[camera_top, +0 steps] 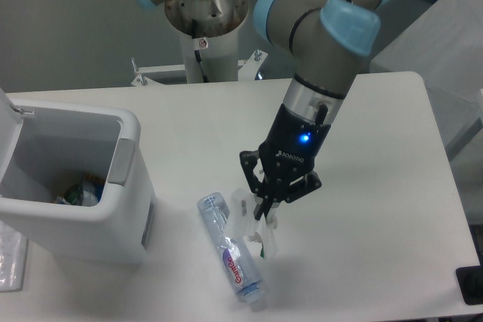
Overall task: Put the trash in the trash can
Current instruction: 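Carry the glove over the white bin and release it inside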
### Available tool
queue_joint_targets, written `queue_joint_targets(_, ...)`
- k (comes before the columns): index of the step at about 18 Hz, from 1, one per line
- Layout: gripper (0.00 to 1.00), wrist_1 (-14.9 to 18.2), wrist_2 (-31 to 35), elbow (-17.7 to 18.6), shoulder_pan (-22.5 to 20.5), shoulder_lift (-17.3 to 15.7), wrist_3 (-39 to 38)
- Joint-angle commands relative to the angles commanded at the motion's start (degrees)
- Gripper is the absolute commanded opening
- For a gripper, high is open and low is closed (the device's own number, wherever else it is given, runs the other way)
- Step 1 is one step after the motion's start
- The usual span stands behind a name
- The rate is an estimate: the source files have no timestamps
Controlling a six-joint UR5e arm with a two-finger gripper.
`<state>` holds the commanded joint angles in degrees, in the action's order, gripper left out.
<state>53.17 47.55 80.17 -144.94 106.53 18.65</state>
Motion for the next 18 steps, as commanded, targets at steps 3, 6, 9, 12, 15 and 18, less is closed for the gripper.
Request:
queue_joint_targets(3, 0.00, -0.09, -1.14, -1.33, 2.37, -2.54, -2.74)
queue_joint_targets(6, 0.00, 0.09, -5.52, -0.02, 4.66, -4.92, -3.53)
queue_joint_targets(9, 0.00, 0.00, -6.94, 2.18, 6.94, -7.03, -4.49)
queue_joint_targets(12, 0.00, -0.17, -6.94, 4.81, 8.97, -7.30, -6.34)
queue_joint_targets(15, 0.00, -0.09, -6.94, 6.05, 10.99, -7.91, -7.39)
queue_joint_targets(18, 0.00, -0.18, -6.94, 7.89, 12.48, -9.58, -8.98)
